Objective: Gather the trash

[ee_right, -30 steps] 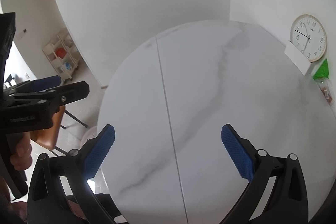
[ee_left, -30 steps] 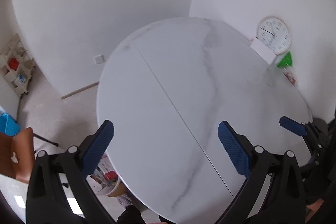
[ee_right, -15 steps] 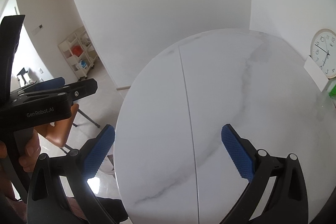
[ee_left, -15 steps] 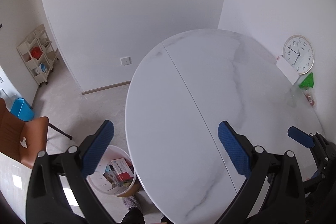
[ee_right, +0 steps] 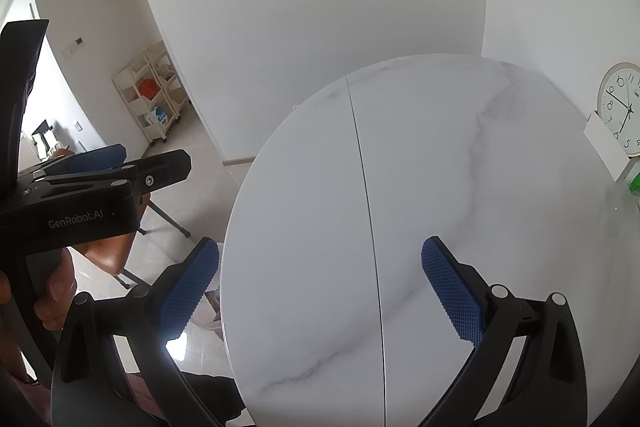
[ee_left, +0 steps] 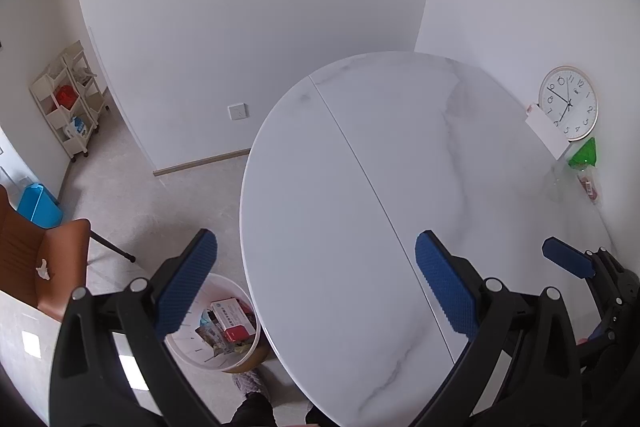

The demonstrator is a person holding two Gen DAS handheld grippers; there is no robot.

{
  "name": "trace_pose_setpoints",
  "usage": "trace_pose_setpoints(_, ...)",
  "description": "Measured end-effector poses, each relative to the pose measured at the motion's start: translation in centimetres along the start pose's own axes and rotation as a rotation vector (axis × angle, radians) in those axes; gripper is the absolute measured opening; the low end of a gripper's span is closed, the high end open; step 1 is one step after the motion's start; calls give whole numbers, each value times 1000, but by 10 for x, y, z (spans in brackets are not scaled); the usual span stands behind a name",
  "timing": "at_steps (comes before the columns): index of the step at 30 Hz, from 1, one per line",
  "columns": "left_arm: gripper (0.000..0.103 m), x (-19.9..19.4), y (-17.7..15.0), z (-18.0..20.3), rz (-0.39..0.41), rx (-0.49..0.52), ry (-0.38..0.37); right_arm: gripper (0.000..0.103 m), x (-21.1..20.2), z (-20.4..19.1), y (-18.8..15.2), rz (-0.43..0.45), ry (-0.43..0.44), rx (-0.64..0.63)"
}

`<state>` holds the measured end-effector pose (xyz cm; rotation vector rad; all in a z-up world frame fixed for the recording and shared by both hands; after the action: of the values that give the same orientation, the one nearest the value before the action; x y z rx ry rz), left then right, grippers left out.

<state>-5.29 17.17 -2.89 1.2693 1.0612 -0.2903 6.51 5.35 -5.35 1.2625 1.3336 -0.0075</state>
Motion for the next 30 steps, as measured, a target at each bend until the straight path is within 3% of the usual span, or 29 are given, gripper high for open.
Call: trace_pose_setpoints(30,95,1,-1,0,-6,-8,16,101,3,-1,2,-16,12,-10)
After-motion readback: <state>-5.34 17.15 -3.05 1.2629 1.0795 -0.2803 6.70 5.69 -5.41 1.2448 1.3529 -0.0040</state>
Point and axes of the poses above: each gripper's, at about its wrist camera, not at the fingertips, and x roughly the way its jaws point, z to its right, y to its top, the point moved 1 cm from there along x, roughly the way its jaws point, and after that the axes turned 9 degrees about y, right-handed, at the moved point
